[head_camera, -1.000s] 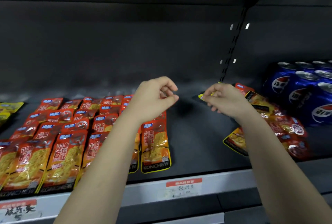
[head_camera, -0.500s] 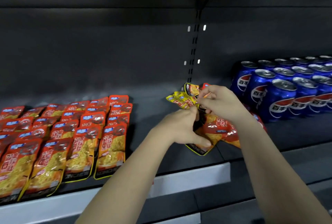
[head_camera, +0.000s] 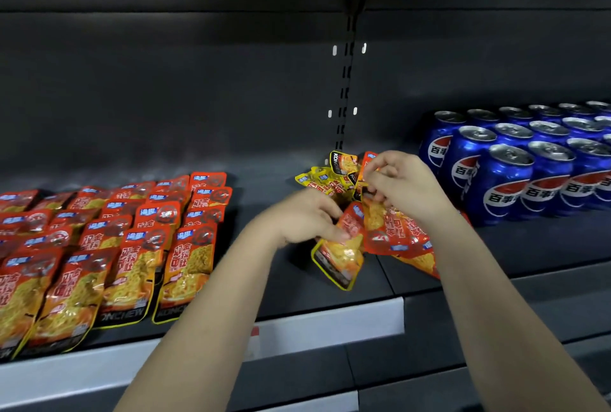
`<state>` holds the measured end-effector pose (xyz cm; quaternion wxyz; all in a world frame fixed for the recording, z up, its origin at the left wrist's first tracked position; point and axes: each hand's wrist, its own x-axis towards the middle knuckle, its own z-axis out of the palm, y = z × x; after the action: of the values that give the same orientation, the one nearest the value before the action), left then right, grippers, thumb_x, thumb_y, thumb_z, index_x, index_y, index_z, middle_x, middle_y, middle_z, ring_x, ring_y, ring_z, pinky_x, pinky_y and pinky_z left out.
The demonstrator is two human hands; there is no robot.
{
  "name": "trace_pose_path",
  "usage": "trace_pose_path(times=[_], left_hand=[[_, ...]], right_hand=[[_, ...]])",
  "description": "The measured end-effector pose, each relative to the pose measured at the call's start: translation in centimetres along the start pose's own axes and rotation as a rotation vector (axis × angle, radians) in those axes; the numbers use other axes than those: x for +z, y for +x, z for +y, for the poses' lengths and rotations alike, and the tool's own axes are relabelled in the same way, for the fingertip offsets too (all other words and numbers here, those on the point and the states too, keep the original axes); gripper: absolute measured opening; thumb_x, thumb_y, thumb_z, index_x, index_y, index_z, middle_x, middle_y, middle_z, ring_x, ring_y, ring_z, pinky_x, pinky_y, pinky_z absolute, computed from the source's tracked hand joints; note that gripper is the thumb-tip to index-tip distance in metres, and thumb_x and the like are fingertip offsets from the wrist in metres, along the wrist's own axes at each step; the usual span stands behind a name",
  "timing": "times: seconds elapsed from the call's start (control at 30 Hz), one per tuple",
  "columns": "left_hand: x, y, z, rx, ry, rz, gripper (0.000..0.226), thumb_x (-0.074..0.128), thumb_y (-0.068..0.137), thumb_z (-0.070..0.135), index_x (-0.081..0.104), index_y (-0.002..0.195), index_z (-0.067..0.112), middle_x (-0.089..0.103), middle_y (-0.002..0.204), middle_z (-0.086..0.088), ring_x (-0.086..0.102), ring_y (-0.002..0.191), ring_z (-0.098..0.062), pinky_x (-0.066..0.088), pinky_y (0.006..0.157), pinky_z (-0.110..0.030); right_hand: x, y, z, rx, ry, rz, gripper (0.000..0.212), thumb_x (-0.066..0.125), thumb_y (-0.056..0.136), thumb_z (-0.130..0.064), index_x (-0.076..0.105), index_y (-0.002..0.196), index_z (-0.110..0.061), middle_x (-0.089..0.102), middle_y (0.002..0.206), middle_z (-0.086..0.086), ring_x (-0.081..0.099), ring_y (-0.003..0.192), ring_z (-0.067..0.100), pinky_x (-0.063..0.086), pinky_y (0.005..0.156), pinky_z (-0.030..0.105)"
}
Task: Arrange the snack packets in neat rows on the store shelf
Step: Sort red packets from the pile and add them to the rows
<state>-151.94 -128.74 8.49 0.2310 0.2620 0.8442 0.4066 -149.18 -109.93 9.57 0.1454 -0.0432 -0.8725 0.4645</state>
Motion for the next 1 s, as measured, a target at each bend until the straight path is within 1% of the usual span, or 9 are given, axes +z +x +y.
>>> trace_pose_path(times=[0.17,0.3,0.43,0.6,0.63,0.73,0.87,0.93,1.0], left_hand=[[-3.0,-0.6,-1.4,-0.047,-0.064,0.315,0.013,0.079,0.076,0.014,0.069,0.083,0.013,0.065,0.072,-0.002,0.058,0.074,-0.018,0.044,0.072,-0.029],[-3.0,-0.2,-1.3,0.114,-0.238,0.519,0.015,0.078,0.077,0.018,0.067,0.084,0.010,0.072,0.085,-0.014,0.067,0.079,-0.025,0.053,0.083,-0.046],[-1.9,0.4,-0.4,0.226,-0.357,0.580,0.017,0.077,0.073,0.021,0.066,0.084,0.013,0.069,0.082,-0.011,0.064,0.077,-0.021,0.054,0.081,-0.046],[-0.8,0.6,0.4,0.285,-0.405,0.528,0.006,0.071,0.085,0.011,0.068,0.090,0.012,0.066,0.081,-0.008,0.064,0.074,-0.015,0.055,0.074,-0.033],[-0.7,0.6,0.7,0.281,-0.407,0.521,0.002,0.067,0.089,0.013,0.068,0.090,0.012,0.066,0.080,-0.007,0.063,0.071,-0.012,0.054,0.068,-0.027],[-0.3,1.0,1.1,0.151,-0.480,0.507,0.024,0.047,0.101,0.022,0.064,0.088,0.013,0.063,0.076,-0.004,0.061,0.062,-0.012,0.050,0.058,-0.022],[0.3,1.2,0.6,0.202,0.000,0.377,0.012,0.059,0.091,0.010,0.067,0.087,0.018,0.064,0.079,0.007,0.064,0.069,-0.006,0.045,0.062,-0.015],[0.9,1.2,0.8,0.324,0.261,0.213,0.028,0.060,0.083,-0.004,0.070,0.098,0.018,0.065,0.094,0.009,0.061,0.088,-0.003,0.044,0.076,-0.013],[1.7,1.3,1.7,0.442,0.394,0.057,0.054,0.051,0.071,-0.017,0.069,0.109,0.017,0.064,0.116,0.004,0.055,0.112,-0.010,0.043,0.095,-0.023]], right_hand=[[1.1,0.5,-0.2,0.014,0.036,-0.034,0.013,0.060,0.093,-0.026,0.067,0.097,-0.017,0.070,0.080,-0.001,0.063,0.062,0.006,0.051,0.054,0.019],[2.3,1.0,-1.0,0.067,0.218,-0.193,0.034,0.063,0.092,-0.040,0.061,0.118,-0.019,0.072,0.096,0.002,0.068,0.075,0.011,0.055,0.064,0.027],[2.9,1.6,-0.6,0.125,0.500,-0.224,0.049,0.073,0.085,-0.022,0.050,0.128,-0.016,0.073,0.095,0.003,0.067,0.077,0.015,0.052,0.067,0.029],[2.2,1.2,0.4,0.094,0.646,-0.310,0.021,0.066,0.088,-0.022,0.067,0.104,-0.008,0.068,0.086,0.004,0.064,0.075,0.018,0.054,0.069,0.027],[2.0,1.1,0.4,0.089,0.686,-0.290,0.025,0.067,0.086,-0.023,0.068,0.105,-0.006,0.072,0.092,0.008,0.069,0.081,0.024,0.056,0.074,0.032],[1.7,1.2,0.3,0.080,0.816,-0.092,0.025,0.070,0.082,-0.023,0.069,0.103,-0.008,0.074,0.098,0.010,0.072,0.090,0.025,0.057,0.078,0.040],[0.9,1.5,0.6,0.147,0.918,0.226,0.013,0.067,0.090,-0.026,0.066,0.095,-0.014,0.074,0.100,0.005,0.072,0.094,0.023,0.057,0.080,0.038],[0.6,1.6,0.8,0.173,0.935,0.308,0.014,0.067,0.090,-0.029,0.063,0.094,-0.016,0.072,0.104,0.007,0.071,0.098,0.024,0.057,0.087,0.042],[0.5,1.6,1.0,0.157,0.902,0.349,0.014,0.067,0.090,-0.030,0.064,0.095,-0.017,0.072,0.104,0.006,0.071,0.097,0.023,0.056,0.088,0.042]])
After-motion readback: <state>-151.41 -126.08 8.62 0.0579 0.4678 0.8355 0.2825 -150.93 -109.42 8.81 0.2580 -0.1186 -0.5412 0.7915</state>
